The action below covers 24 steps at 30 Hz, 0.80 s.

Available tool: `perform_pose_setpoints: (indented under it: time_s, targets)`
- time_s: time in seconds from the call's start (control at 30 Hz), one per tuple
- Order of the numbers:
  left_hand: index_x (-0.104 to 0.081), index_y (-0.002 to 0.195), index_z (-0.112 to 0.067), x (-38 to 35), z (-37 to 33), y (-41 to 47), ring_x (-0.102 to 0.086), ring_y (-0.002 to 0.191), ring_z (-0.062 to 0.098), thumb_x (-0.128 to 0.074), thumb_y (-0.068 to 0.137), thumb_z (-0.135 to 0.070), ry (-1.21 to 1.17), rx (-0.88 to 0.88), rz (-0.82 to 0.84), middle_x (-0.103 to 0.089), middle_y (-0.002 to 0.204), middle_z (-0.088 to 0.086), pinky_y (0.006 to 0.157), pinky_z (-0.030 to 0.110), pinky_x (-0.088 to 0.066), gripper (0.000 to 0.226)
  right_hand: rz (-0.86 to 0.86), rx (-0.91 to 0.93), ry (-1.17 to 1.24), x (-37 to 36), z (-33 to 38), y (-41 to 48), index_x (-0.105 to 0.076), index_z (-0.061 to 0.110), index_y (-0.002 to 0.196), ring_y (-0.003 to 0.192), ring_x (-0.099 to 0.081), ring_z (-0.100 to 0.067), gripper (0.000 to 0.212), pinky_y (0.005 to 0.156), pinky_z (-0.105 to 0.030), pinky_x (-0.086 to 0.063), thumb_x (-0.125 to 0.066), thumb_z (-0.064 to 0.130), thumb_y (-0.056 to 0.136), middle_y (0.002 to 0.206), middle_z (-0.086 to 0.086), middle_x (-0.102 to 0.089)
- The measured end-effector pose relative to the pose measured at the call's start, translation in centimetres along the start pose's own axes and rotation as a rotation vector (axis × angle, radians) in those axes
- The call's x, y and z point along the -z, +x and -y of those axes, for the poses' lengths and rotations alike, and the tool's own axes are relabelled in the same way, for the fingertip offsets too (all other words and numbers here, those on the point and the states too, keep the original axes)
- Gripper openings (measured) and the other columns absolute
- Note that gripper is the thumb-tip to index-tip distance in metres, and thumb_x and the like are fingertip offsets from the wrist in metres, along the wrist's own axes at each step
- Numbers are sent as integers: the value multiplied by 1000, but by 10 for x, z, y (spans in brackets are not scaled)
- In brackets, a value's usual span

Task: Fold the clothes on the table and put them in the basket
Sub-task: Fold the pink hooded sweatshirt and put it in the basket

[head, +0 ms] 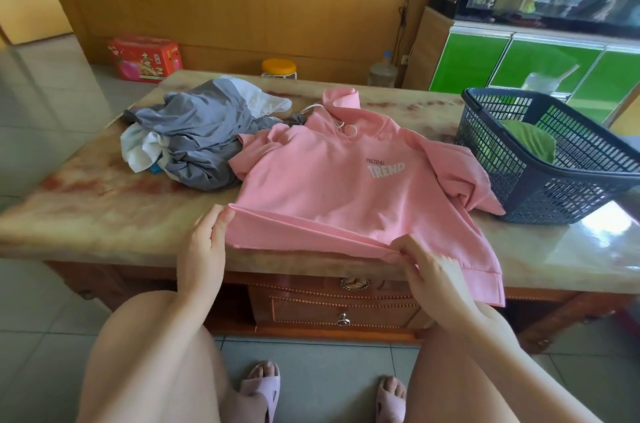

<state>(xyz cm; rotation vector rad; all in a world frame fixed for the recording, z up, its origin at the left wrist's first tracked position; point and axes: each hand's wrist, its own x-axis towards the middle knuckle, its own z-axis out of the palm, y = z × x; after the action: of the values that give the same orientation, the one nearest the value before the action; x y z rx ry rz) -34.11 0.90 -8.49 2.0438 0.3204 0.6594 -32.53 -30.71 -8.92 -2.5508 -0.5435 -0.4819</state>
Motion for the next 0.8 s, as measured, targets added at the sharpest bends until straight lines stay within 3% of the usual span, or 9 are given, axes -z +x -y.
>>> perform_pose_setpoints:
  time_s: [0.07,0.13,0.2,0.27,0.4,0.53,0.67,0.73,0.8]
  targets:
    - [-62,115,1,-4,-2,0,-58,100,39,-41,95,-39,90,-69,-50,-65,105,23,79,41,-43,49,42,-11,-18,-2,-2,3,-51,31,93,42,-51,-15,21,42,-25,-38,-33,42,91,54,4,-60]
    - [-65,104,-1,-7,-1,2,-60,79,40,-44,97,-34,215,-183,-67,-65,83,22,64,43,-45,40,83,15,-103,-9,-6,1,-46,31,93,40,-52,-16,20,41,-25,-39,-31,44,92,53,5,-59]
    - [-67,96,1,-7,1,6,-57,64,38,-47,97,-29,298,-248,-65,-60,65,19,54,40,-44,35,52,-50,-88,-12,-9,0,-52,25,94,44,-55,-19,20,43,-29,-44,-39,41,94,58,5,-62]
    - [-69,97,1,-5,4,11,-54,63,35,-43,94,-32,329,-265,-27,-54,56,16,52,40,-44,42,104,-142,-12,-9,-10,1,-56,18,97,56,-60,-22,15,53,-34,-50,-50,32,96,73,6,-69]
    - [-65,114,-6,-12,13,10,-53,80,33,-46,95,-39,241,-129,159,-51,70,10,68,35,-40,43,198,-187,103,-12,-13,-1,-52,22,110,65,-64,-15,16,64,-32,-52,-55,24,95,82,9,-72]
    - [-61,97,-12,-9,17,7,-51,69,19,-41,90,-50,142,-121,239,-54,66,6,62,30,-35,43,180,-284,202,-23,-16,1,-64,34,96,71,-67,-12,11,70,-31,-54,-60,26,92,81,9,-72]
    - [-53,90,-26,-3,23,7,-59,71,14,-52,77,-69,81,-65,375,-64,76,0,63,32,-44,45,140,-303,231,-23,-10,4,-60,38,90,67,-66,-13,15,61,-16,-48,-58,24,93,80,13,-69]
    - [-56,97,-27,-1,23,8,-58,78,13,-70,69,-60,65,-24,411,-66,85,-2,65,25,-43,45,123,-322,249,-21,-8,6,-60,36,91,67,-65,-12,14,59,-10,-44,-57,23,94,80,19,-65]
    - [-59,92,-18,-2,20,8,-53,70,9,-80,69,-41,67,-17,422,-63,78,2,60,16,-37,38,120,-338,266,-20,-6,7,-60,36,90,68,-64,-10,12,60,-10,-44,-57,24,93,82,20,-65]
